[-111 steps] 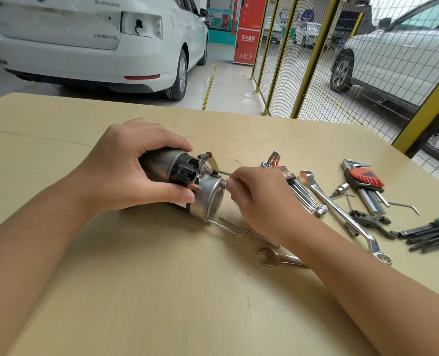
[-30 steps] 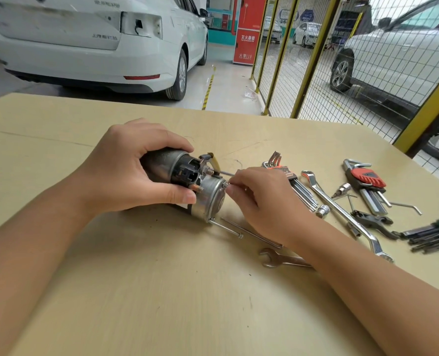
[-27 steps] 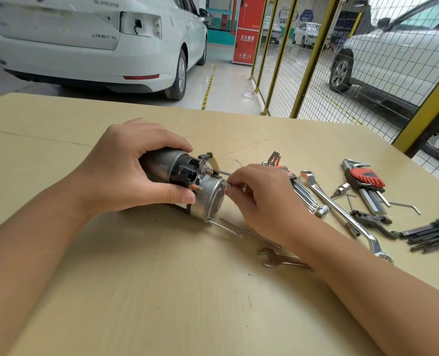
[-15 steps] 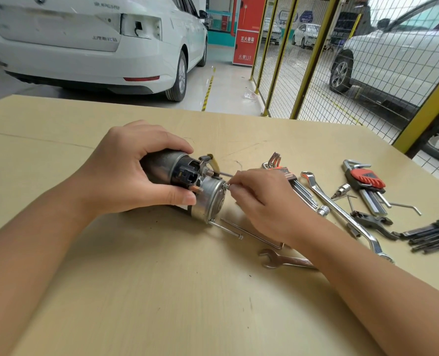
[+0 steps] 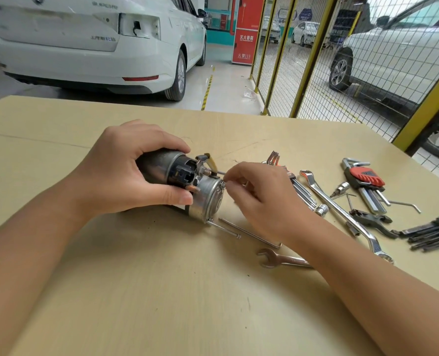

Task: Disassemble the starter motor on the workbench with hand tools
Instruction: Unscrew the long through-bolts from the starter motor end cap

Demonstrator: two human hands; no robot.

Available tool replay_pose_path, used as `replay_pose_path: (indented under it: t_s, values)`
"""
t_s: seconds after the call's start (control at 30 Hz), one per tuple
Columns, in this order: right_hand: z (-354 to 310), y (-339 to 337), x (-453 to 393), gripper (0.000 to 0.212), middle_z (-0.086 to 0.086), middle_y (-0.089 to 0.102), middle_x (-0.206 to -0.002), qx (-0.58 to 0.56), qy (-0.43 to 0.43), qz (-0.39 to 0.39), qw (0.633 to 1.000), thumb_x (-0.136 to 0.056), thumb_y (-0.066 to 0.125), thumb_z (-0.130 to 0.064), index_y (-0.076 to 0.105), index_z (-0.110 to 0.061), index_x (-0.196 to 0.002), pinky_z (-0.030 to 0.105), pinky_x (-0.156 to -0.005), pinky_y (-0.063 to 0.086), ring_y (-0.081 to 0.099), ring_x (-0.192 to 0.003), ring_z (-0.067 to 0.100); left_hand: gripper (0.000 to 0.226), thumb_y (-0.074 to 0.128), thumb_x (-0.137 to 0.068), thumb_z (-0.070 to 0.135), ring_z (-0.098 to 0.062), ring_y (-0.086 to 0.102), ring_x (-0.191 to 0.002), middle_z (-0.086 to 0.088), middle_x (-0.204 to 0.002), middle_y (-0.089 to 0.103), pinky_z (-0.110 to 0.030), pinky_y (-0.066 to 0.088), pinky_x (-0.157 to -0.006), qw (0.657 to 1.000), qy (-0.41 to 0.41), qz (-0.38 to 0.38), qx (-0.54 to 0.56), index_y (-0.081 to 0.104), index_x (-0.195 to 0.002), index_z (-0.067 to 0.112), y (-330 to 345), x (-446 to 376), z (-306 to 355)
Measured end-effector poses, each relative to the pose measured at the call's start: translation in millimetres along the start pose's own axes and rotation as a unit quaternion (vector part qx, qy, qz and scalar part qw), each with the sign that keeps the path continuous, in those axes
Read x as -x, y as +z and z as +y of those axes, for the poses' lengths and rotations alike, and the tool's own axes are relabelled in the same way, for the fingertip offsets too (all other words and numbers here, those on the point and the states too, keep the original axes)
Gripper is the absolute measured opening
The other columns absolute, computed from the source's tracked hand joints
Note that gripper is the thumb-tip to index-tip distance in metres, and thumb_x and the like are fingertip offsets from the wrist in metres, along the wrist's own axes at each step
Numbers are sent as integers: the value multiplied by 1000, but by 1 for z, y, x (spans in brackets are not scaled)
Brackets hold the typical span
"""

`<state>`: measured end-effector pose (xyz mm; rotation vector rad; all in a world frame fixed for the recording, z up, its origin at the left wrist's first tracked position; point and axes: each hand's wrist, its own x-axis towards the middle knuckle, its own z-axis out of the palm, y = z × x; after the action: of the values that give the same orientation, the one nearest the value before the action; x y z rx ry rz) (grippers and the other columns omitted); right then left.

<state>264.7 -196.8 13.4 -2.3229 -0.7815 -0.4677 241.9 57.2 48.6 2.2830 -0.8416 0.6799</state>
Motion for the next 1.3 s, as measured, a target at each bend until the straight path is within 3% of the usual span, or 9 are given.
replay_pose_path:
  t_s: [0.1, 0.17, 0.5, 0.6, 0.7, 0.83, 1.0, 1.13, 1.3]
  values:
    - [1, 1, 0, 28, -4, 59, -63, -5, 46, -49, 998, -99, 52, -25, 61, -13, -75, 41, -67, 48, 56, -66, 18, 65, 84, -58, 61, -18, 65, -92, 12, -101, 72, -39, 51, -84, 1000, -4, 0, 1, 75, -108, 21, 0, 1, 0]
    - [2, 3, 1, 33, -1, 58, -61, 2, 53, -49, 997, -100, 52, -26, 57, -12, -71, 44, -65, 46, 52, -63, 20, 65, 84, -58, 62, -17, 65, -92, 12, -101, 71, -38, 51, -84, 1000, -4, -1, 2, 75, -108, 21, 0, 1, 0]
    - [4, 3, -1, 9, -26, 48, -59, 34, 24, -4, 999, -91, 68, -23, 72, -20, -84, 8, -60, 31, 51, -60, -8, 66, 84, -58, 61, -25, 66, -90, 4, -99, 74, -46, 52, -83, 1000, -1, 2, -3, 75, -107, 19, 0, 1, -1]
    - [4, 0, -1, 5, -26, 53, -62, 17, 17, 5, 1000, -87, 70, -25, 72, -22, -83, 6, -62, 34, 55, -65, -10, 66, 84, -58, 61, -25, 66, -90, 4, -99, 74, -46, 52, -83, 1000, 1, 3, -5, 76, -107, 18, 0, 0, -1]
    - [4, -2, -1, 14, -15, 63, -64, -50, 58, -5, 997, -91, 63, -28, 70, -24, -80, 24, -64, 44, 58, -64, 1, 67, 84, -58, 61, -25, 66, -91, 3, -100, 74, -46, 52, -84, 1000, 1, 2, -6, 76, -107, 16, 0, 1, -1]
    - [4, 3, -1, 30, 2, 66, -67, -19, 79, -54, 995, -99, 55, -30, 66, -13, -77, 41, -70, 50, 59, -68, 20, 68, 84, -58, 61, -25, 66, -91, 5, -100, 74, -45, 52, -84, 1000, -2, 1, -5, 76, -108, 16, 0, 1, 0]
    - [4, 4, -1, 20, -7, 67, -68, 5, 48, -23, 999, -96, 61, -28, 70, -17, -82, 32, -67, 46, 59, -66, 12, 68, 83, -58, 62, -25, 66, -91, 5, -99, 73, -46, 52, -84, 1000, -3, 2, -5, 76, -108, 18, -1, 1, 0]
    - [2, 3, -2, 3, -24, 53, -63, 43, 20, 4, 999, -86, 73, -23, 70, -23, -85, 7, -63, 33, 52, -62, -8, 68, 83, -58, 62, -25, 66, -90, 4, -99, 73, -46, 52, -84, 1000, -2, 2, -8, 76, -108, 17, 0, 1, 0]
    - [1, -1, 0, 3, -21, 56, -64, -14, 35, 13, 999, -85, 68, -25, 66, -26, -83, 11, -62, 36, 56, -65, -4, 68, 84, -57, 61, -22, 65, -90, 6, -99, 73, -44, 51, -83, 1000, -2, 1, -7, 76, -108, 17, 0, 0, 0]
